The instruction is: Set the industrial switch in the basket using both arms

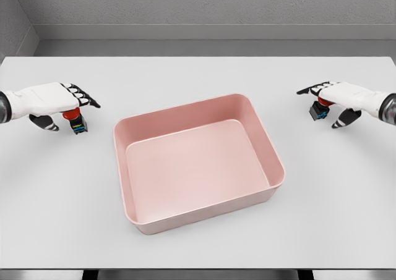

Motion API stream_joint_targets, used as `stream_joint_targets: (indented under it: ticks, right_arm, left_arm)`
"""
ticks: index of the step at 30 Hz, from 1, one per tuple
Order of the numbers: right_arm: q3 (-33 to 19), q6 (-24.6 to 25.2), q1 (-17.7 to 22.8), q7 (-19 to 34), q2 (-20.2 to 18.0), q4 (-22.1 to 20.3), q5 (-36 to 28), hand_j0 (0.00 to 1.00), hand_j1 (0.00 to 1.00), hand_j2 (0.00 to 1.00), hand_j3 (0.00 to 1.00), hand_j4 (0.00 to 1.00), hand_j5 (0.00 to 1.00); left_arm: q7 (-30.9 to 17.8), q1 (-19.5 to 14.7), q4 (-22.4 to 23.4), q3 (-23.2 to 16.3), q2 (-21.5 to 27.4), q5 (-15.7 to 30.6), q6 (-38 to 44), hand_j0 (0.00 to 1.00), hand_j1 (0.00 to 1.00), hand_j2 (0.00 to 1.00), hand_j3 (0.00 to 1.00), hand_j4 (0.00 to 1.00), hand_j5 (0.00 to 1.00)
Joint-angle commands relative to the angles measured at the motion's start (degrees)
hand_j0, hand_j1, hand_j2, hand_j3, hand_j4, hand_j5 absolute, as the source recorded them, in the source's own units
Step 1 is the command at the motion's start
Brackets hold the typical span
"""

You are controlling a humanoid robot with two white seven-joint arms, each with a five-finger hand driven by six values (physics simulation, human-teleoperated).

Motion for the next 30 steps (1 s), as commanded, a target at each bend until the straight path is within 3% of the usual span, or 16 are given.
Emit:
stream_joint_targets:
  ticks: [1, 11, 15, 22, 25, 30]
  right_arm:
    - [-0.1, 0.2, 0.0, 0.0, 0.0, 0.5, -0.1, 1.00, 1.00, 1.00, 1.00, 1.00, 1.00]
    - [0.9, 0.2, -2.3, 0.0, 0.8, 2.6, 0.0, 1.00, 1.00, 1.00, 1.00, 1.00, 1.00]
    - [1.1, 0.2, -2.4, 0.0, 0.9, 2.7, 0.0, 1.00, 1.00, 1.00, 1.00, 1.00, 1.00]
    - [1.4, 0.2, -2.3, 0.0, 0.8, 2.7, 0.1, 1.00, 1.00, 1.00, 1.00, 1.00, 1.00]
    - [1.4, 0.2, -2.3, 0.0, 0.7, 2.6, 0.4, 0.88, 0.88, 0.88, 0.88, 0.88, 0.88]
    - [1.4, 0.2, -2.4, 0.0, 0.7, 2.5, 0.4, 0.78, 0.78, 0.78, 0.78, 0.78, 0.78]
  left_arm:
    - [0.0, 0.0, 0.0, 0.1, -0.1, -0.5, 0.2, 0.84, 0.84, 0.84, 0.84, 0.84, 0.84]
    - [0.0, 0.1, 0.0, -1.0, 0.0, -1.0, 0.3, 0.84, 0.84, 0.84, 0.84, 0.84, 0.84]
    - [0.0, 0.1, 0.0, -1.0, 0.0, -1.1, 0.3, 0.74, 0.74, 0.74, 0.74, 0.74, 0.74]
    - [0.0, -0.1, 1.7, -1.0, -0.1, -1.6, 0.2, 0.73, 0.73, 0.73, 0.73, 0.73, 0.73]
    - [0.0, 0.0, 1.7, -1.0, -0.1, -1.8, 0.2, 0.73, 0.73, 0.73, 0.73, 0.73, 0.73]
    - [0.0, 0.0, 1.7, -1.0, -0.1, -1.8, 0.2, 0.70, 0.70, 0.70, 0.70, 0.70, 0.70]
